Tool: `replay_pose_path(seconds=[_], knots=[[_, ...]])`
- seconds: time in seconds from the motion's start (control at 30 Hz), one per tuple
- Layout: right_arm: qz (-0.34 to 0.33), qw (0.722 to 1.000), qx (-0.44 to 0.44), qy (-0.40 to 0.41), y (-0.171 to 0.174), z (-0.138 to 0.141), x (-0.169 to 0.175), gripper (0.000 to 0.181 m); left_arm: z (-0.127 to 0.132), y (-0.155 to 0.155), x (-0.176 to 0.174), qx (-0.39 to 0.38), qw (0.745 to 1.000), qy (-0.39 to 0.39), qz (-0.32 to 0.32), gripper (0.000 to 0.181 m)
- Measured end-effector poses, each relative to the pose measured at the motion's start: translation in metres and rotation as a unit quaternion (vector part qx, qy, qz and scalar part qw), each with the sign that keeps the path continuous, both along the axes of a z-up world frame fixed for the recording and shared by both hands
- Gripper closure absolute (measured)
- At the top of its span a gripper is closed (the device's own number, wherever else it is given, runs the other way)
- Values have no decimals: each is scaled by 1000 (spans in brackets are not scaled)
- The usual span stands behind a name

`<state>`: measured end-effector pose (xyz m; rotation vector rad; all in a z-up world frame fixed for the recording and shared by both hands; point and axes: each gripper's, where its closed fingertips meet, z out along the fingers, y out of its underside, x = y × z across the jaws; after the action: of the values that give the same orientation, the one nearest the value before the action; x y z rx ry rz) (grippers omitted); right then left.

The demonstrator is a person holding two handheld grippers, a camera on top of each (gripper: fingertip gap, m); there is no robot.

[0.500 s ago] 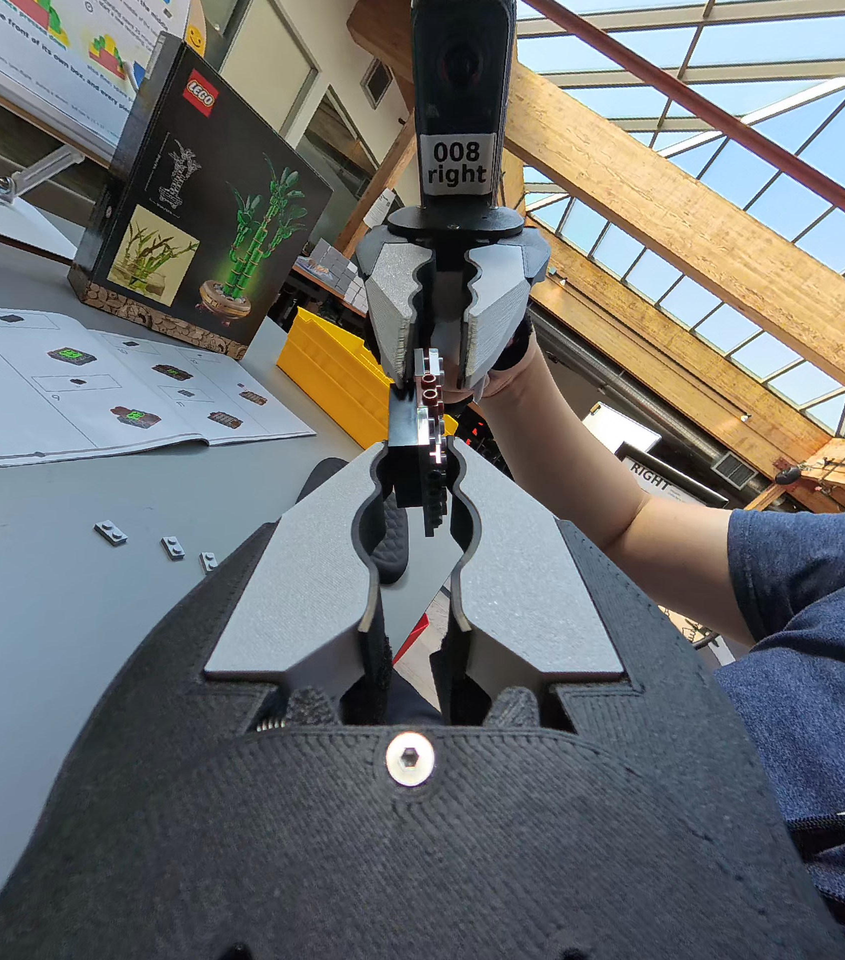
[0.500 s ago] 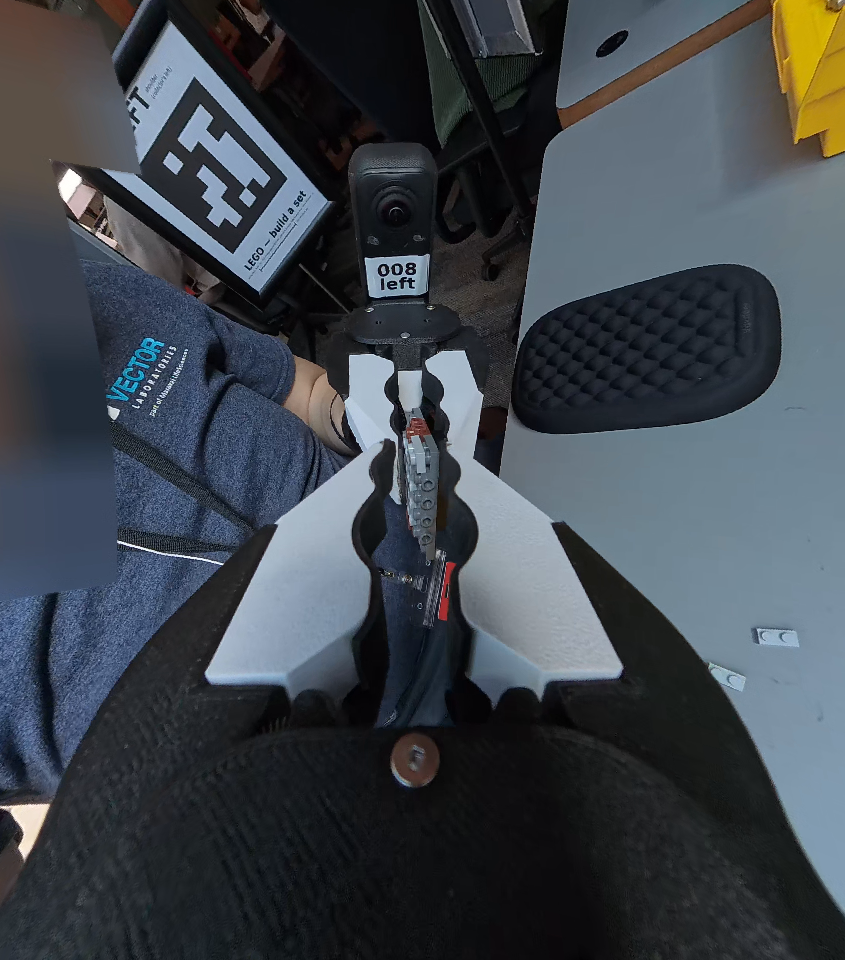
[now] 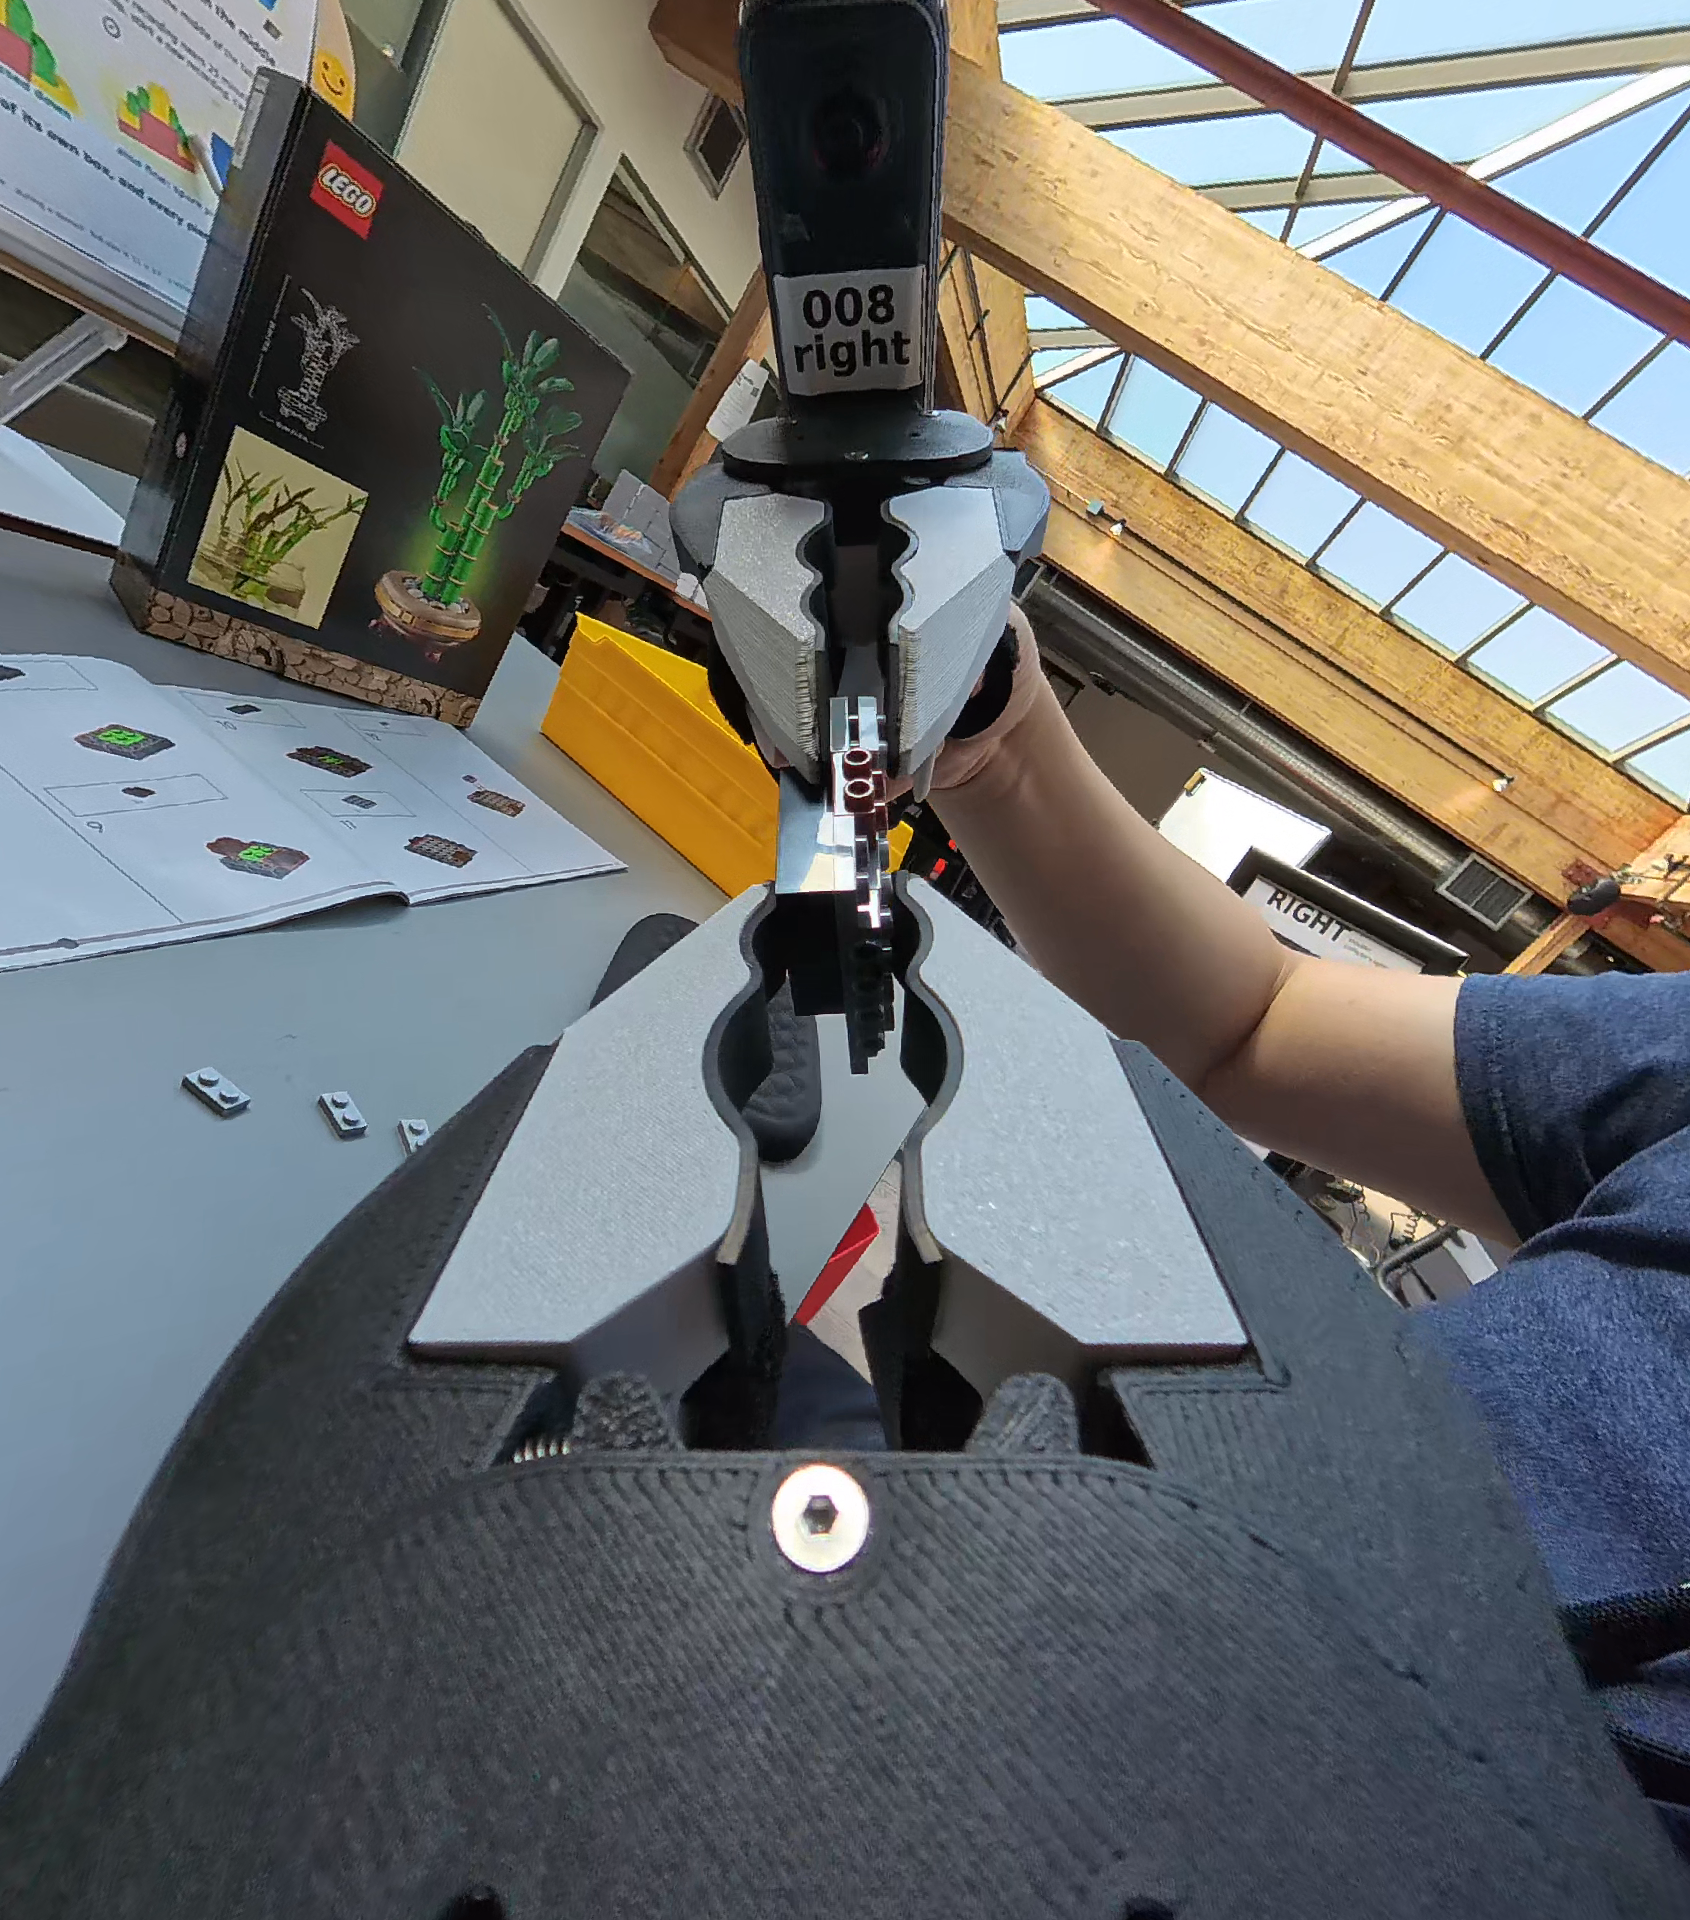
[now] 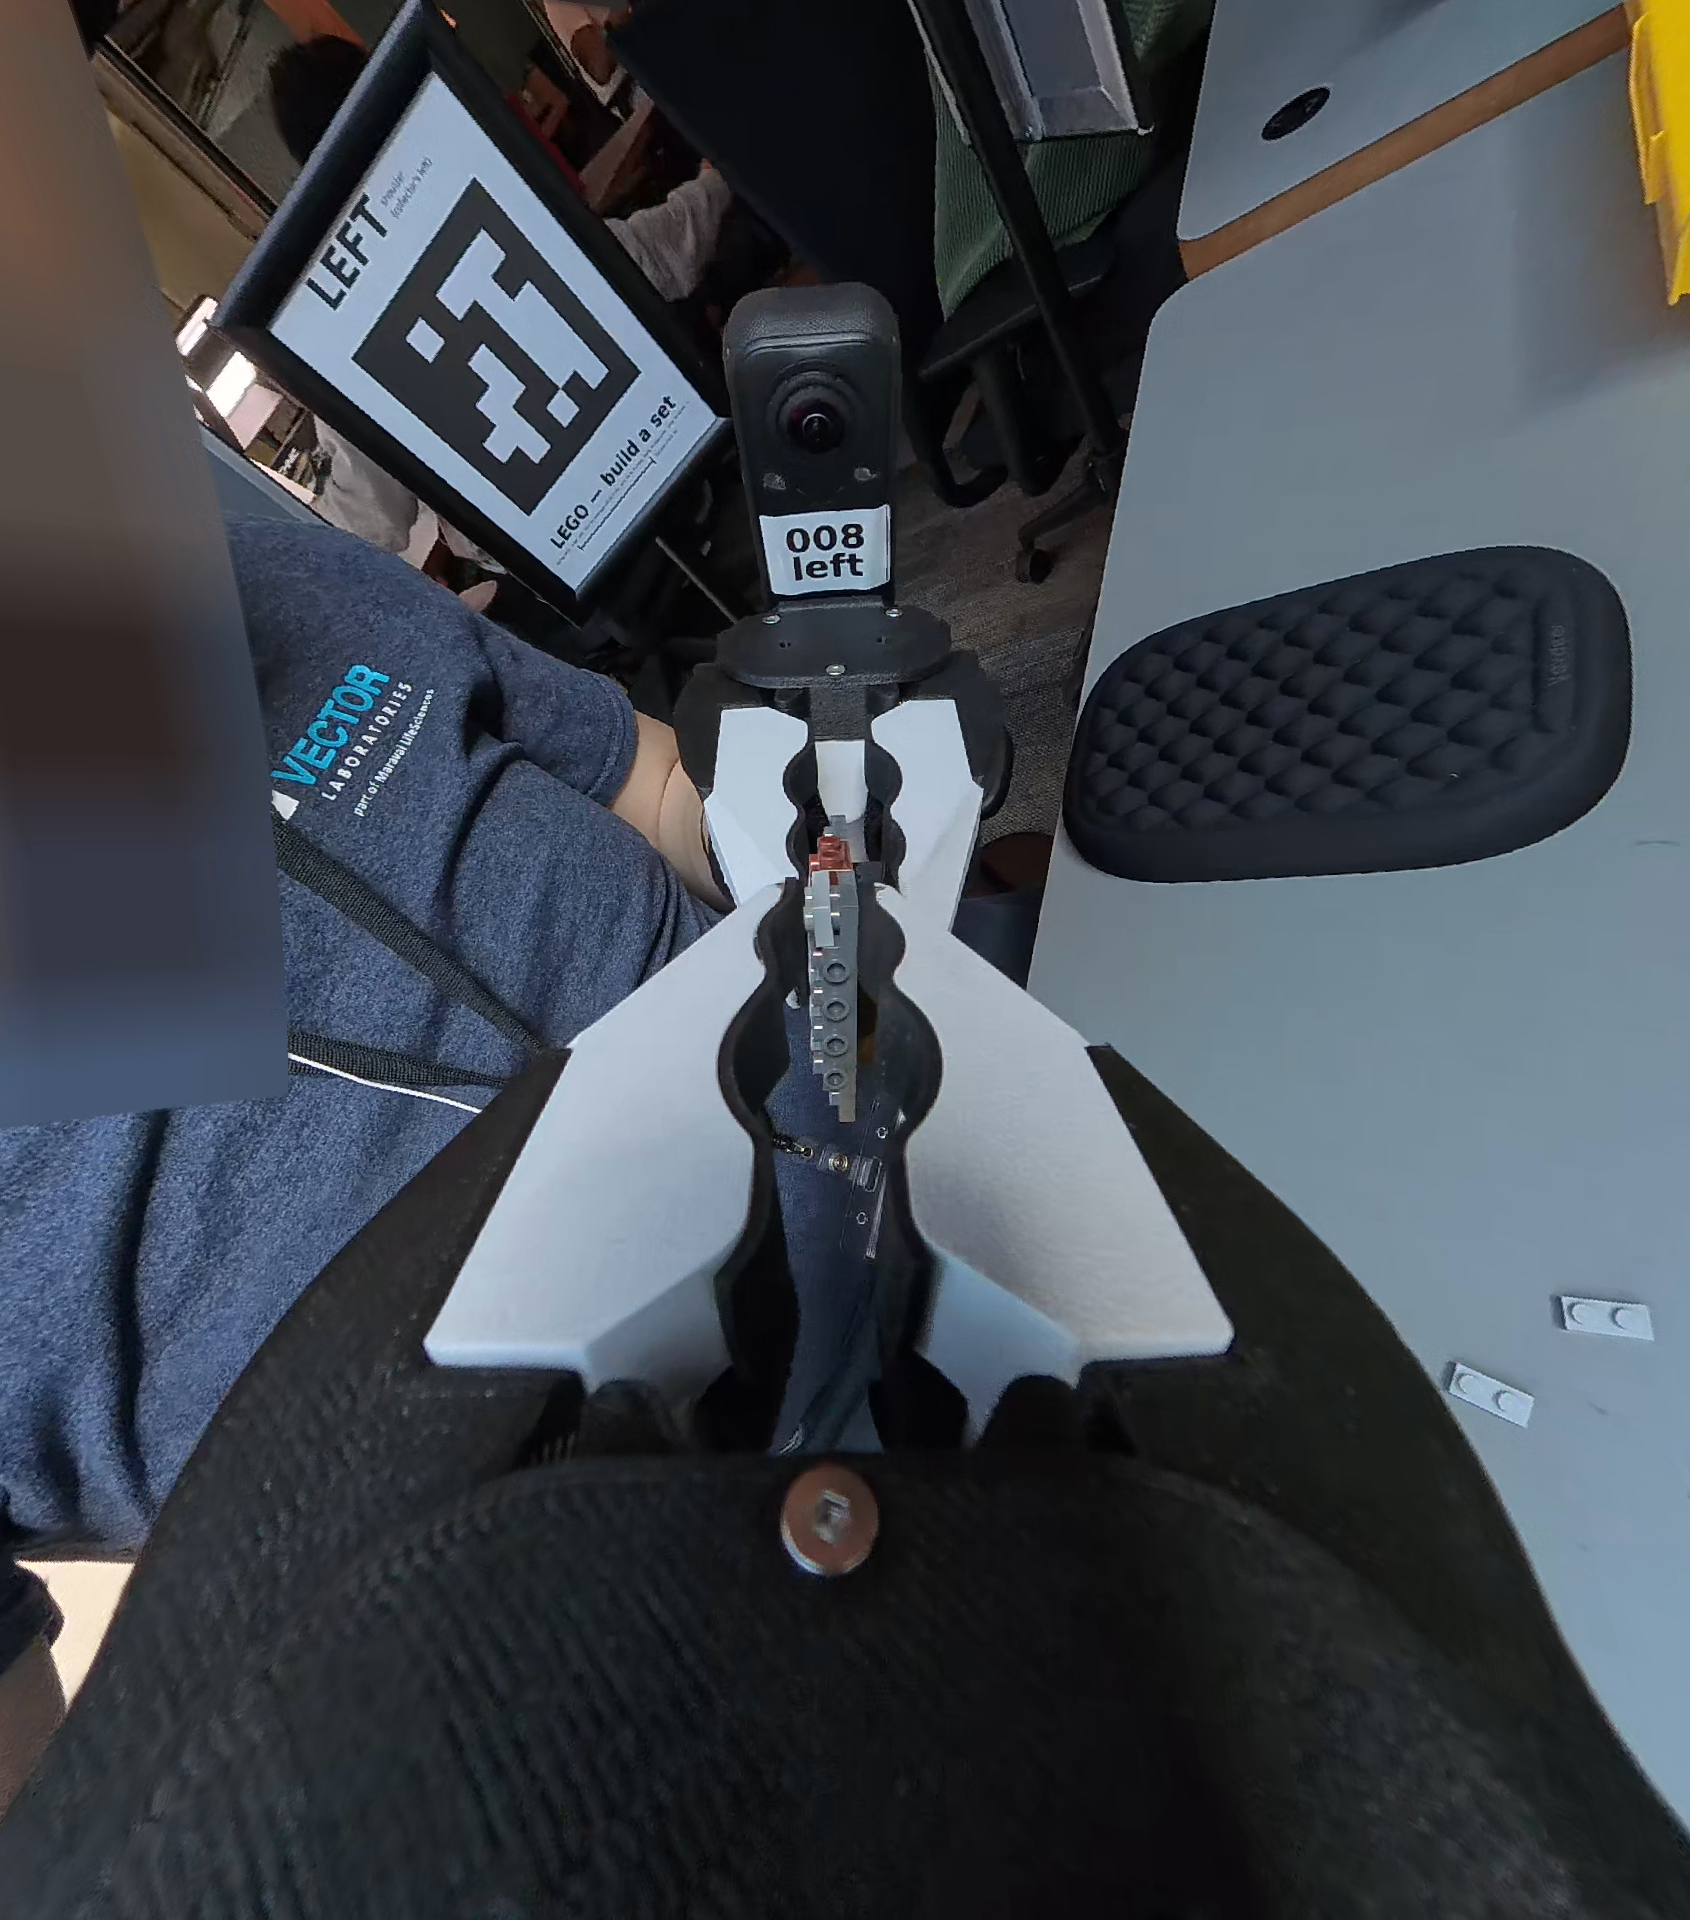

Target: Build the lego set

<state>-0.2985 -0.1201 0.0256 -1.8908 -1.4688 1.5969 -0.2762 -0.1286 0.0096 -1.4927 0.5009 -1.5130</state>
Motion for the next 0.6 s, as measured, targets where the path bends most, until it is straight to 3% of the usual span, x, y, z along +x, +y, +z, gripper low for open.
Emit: replay_pose_path(seconds=[0.4, 0.53, 0.6], knots=[[24, 997, 72, 30, -13, 7, 5, 174, 5, -10, 3, 60, 998, 26, -3, 164], [22, 998, 42, 38, -17, 14, 7, 172, 10, -13, 6, 65, 998, 18, -8, 164], [16, 998, 55, 37, -19, 16, 6, 136, 15, -14, 3, 39, 999, -13, -30, 164]])
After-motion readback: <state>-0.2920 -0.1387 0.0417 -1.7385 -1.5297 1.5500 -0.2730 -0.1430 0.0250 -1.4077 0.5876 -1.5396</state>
